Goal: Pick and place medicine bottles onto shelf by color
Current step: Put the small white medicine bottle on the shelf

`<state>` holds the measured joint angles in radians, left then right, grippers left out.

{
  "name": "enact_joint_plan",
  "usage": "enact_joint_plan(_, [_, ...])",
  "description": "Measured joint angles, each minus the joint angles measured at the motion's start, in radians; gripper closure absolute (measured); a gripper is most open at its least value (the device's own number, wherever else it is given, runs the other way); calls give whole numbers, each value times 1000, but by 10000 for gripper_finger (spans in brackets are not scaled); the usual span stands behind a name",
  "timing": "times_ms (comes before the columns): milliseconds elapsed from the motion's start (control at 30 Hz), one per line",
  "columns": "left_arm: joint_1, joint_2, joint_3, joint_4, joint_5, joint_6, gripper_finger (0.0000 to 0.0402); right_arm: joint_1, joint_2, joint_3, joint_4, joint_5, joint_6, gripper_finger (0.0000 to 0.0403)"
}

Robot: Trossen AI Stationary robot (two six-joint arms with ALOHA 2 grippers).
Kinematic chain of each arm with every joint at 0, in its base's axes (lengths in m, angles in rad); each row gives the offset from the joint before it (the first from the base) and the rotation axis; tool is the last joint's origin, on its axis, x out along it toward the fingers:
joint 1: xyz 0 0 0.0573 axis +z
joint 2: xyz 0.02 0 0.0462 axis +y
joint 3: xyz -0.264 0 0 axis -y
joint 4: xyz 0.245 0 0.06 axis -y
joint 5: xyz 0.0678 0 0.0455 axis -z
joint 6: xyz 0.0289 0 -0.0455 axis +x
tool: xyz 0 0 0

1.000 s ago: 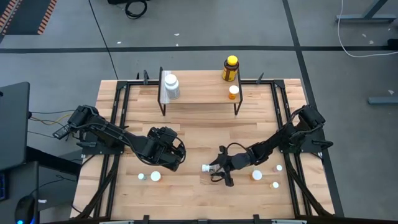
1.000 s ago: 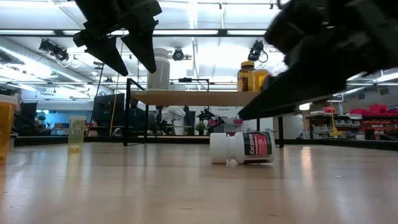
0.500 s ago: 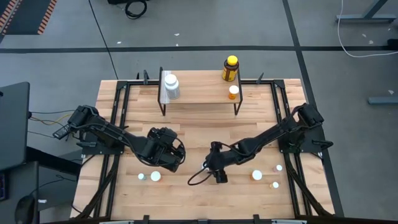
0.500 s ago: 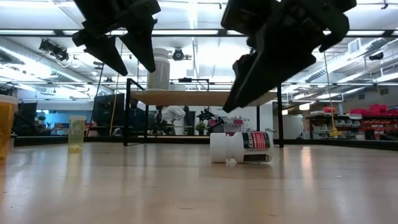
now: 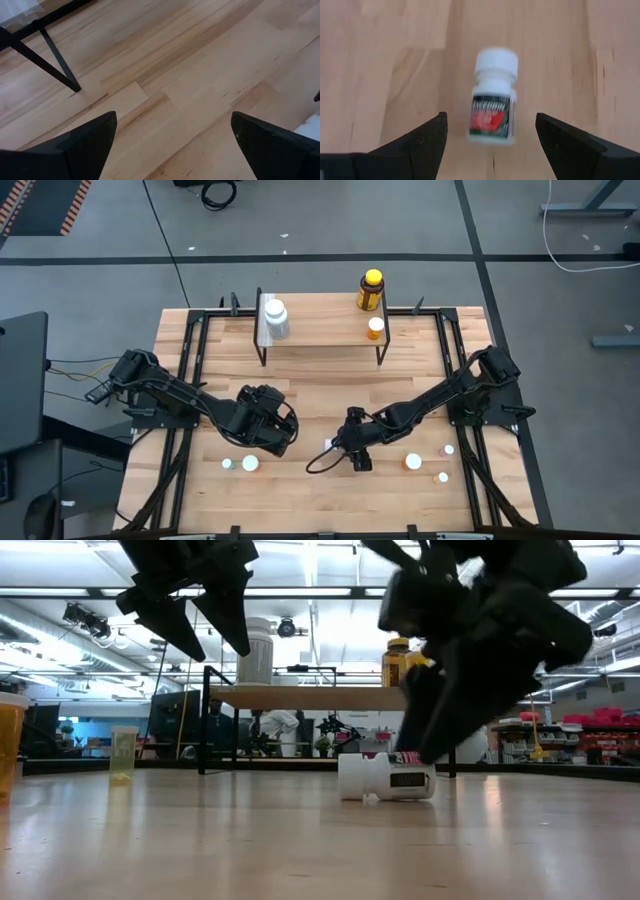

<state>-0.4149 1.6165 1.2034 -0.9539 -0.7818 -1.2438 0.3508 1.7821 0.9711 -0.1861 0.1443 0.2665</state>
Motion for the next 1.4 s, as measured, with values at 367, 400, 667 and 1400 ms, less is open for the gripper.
enact_joint_plan(367, [0,0,0,0,0,0,2,15,0,-32,58,44,4,96])
enact_joint_plan(400, [0,0,0,0,0,0,2,9,0,-28,61,45,-7,96])
enact_joint_plan(667, [2,0,0,0,0,0,2,-64,24,-6,87,19,-56,103])
enact_joint_plan(1400, [2,0,0,1,0,-1,2,-95,116,7,191,-11,-131,199])
